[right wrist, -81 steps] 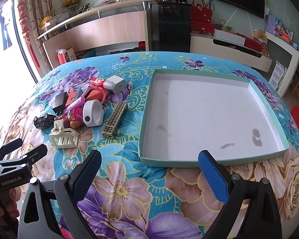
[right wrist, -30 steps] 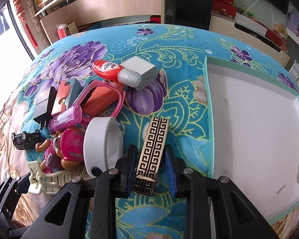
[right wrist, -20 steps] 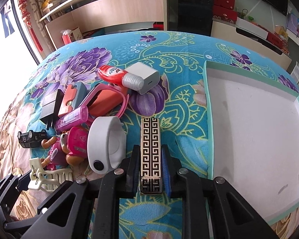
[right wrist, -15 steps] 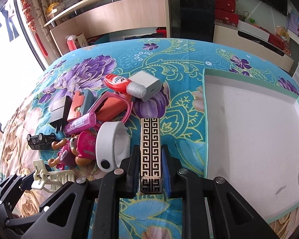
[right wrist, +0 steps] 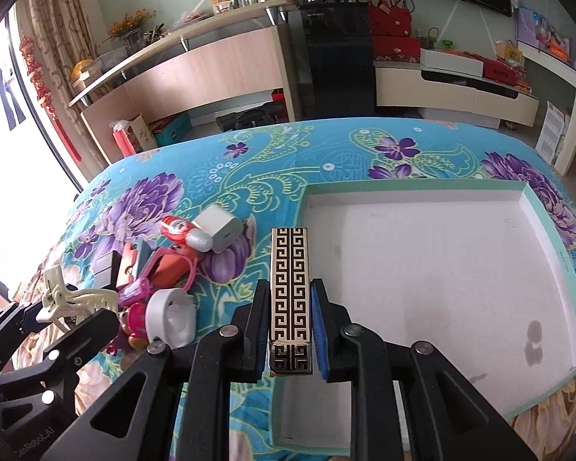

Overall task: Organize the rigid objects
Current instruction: 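Carry the bar and clip into the white tray and open both tools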

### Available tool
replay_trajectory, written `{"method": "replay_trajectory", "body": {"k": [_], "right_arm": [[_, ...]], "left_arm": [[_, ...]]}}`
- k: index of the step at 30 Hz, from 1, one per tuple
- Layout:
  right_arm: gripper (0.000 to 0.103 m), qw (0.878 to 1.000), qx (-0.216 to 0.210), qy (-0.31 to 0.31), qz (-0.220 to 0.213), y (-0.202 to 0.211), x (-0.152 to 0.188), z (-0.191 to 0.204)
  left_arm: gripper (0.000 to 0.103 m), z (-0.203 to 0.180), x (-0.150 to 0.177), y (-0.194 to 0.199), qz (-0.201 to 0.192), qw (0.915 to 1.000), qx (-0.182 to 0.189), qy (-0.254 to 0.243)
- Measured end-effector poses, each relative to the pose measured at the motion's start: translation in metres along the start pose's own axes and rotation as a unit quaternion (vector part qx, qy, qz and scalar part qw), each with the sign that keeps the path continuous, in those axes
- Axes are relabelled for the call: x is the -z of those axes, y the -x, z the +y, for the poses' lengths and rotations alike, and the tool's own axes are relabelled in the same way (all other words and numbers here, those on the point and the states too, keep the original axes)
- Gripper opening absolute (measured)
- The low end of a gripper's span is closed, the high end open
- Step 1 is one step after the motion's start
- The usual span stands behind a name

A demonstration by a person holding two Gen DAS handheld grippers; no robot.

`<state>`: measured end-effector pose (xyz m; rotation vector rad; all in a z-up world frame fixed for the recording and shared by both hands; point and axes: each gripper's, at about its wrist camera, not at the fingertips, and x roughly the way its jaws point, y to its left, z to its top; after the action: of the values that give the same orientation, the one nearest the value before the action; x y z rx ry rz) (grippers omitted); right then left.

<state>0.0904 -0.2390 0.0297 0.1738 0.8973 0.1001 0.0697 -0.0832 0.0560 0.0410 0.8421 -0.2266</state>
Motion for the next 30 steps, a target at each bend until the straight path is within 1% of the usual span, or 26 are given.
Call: {"method": "replay_trajectory", "body": {"k": [5, 8, 10, 13, 15, 21, 28, 30], "right_arm": [[0.021, 0.999, 0.031, -0.036, -0.007, 0.003, -0.003, -0.043], [0.021, 0.997, 0.060, -0.052, -0.004, 0.001, -0.002, -0.063], [0.021, 0.995, 0.076, -0.062, 0.002, -0.001, 0.000, -0.074], [0.021, 0.994, 0.081, -0.076, 0.004, -0.001, 0.001, -0.088], [0.021, 0.992, 0.096, -0.081, 0.003, 0.000, 0.002, -0.095], [0.021, 0.985, 0.145, -0.096, 0.000, 0.004, 0.005, -0.115], [0.021, 0.978, 0.177, -0.112, -0.010, 0.009, 0.006, -0.131], [0.021, 0.977, 0.178, -0.117, -0.014, 0.009, 0.007, -0.134]], "left_arm": [[0.060, -0.037, -0.014, -0.016, 0.005, 0.9994, 0.016, -0.031], [0.060, -0.057, -0.022, -0.027, 0.010, 0.9988, 0.021, -0.044], [0.060, -0.070, -0.028, -0.034, 0.011, 0.9981, 0.026, -0.056], [0.060, -0.086, -0.036, -0.049, 0.017, 0.9971, 0.030, -0.068], [0.060, -0.095, -0.042, -0.059, 0.023, 0.9965, 0.033, -0.074], [0.060, -0.114, -0.051, -0.083, 0.039, 0.9952, 0.037, -0.082], [0.060, -0.127, -0.050, -0.105, 0.050, 0.9947, 0.036, -0.083], [0.061, -0.129, -0.048, -0.109, 0.053, 0.9944, 0.034, -0.084]]}}
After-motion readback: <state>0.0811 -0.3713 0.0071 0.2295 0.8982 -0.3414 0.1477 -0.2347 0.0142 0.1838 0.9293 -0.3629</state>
